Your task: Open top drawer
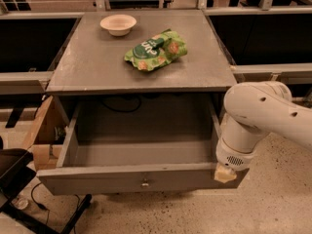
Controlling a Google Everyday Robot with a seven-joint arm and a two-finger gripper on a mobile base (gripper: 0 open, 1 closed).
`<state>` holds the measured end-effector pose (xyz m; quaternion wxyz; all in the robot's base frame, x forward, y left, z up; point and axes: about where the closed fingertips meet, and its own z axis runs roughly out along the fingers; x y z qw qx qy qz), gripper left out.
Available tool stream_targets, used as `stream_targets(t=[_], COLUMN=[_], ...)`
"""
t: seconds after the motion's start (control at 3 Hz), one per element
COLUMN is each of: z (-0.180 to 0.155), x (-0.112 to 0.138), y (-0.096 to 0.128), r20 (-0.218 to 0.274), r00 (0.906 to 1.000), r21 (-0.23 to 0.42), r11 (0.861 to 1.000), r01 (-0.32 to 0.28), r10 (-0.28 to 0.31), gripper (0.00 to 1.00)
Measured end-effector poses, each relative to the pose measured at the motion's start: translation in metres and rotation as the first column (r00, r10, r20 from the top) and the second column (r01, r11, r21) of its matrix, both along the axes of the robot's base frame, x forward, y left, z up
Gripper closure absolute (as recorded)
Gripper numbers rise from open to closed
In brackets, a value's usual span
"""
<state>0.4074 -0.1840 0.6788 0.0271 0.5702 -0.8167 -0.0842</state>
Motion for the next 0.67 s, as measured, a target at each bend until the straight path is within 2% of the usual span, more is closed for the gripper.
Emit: stream_targets(t=[0.33,0.67], z=[0.0066,0.0066], x=[-0.0213,-0.0206], y=[0.0035,0.0036], r20=[-0.034,-0.034], r00=[0.9994,0.9994], r21=[0.005,0.005], r11=[1.0,1.0], r01=[-0.001,-0.001], r10=[0.001,0.001], gripper=[1.0,1.0])
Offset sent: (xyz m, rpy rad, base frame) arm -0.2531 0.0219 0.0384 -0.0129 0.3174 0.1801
